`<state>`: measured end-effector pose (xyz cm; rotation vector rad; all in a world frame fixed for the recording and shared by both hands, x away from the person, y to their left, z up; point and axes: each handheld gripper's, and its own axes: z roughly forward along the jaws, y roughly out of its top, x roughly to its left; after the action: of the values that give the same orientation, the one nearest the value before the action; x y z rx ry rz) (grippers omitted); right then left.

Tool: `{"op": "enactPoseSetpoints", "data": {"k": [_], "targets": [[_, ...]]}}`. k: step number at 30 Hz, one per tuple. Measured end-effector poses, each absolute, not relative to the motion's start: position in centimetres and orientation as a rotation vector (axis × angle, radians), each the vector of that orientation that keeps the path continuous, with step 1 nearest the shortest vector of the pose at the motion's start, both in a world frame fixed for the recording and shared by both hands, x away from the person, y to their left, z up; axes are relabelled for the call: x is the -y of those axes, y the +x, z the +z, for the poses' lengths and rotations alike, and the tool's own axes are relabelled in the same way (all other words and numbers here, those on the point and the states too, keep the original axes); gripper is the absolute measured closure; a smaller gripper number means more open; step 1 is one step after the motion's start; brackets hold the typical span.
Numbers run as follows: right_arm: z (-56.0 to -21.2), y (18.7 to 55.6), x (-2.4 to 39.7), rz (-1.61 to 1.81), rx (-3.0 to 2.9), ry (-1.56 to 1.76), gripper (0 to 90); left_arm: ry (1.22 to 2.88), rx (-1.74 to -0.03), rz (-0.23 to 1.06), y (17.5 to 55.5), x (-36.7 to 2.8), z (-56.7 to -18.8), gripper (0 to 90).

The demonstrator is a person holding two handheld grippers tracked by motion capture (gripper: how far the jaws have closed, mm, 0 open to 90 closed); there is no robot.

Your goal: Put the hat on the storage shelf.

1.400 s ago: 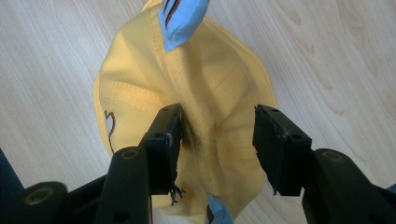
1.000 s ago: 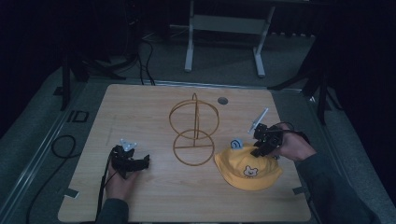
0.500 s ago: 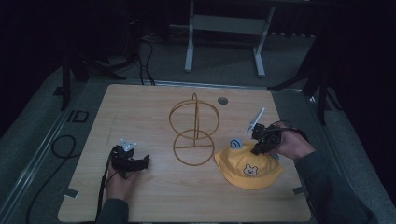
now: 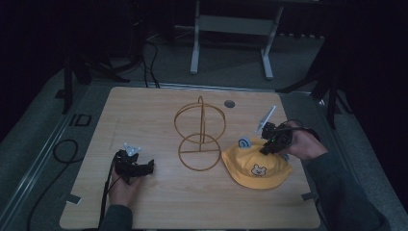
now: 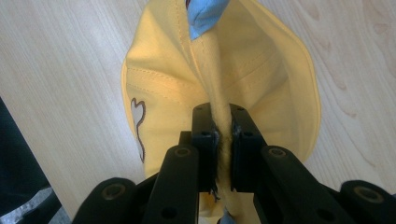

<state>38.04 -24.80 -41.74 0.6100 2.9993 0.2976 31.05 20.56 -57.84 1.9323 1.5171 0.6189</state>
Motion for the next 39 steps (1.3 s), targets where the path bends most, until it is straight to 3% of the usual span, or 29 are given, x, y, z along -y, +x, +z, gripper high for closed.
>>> {"op": "enactPoseSetpoints", "data": {"k": [39], "targets": [[-38.1,41.4,25.9,0.37,-2.903,0.683,83.2,1.939,-1.508,0.615,31.0,-20.4,-57.8,9.1]]}}
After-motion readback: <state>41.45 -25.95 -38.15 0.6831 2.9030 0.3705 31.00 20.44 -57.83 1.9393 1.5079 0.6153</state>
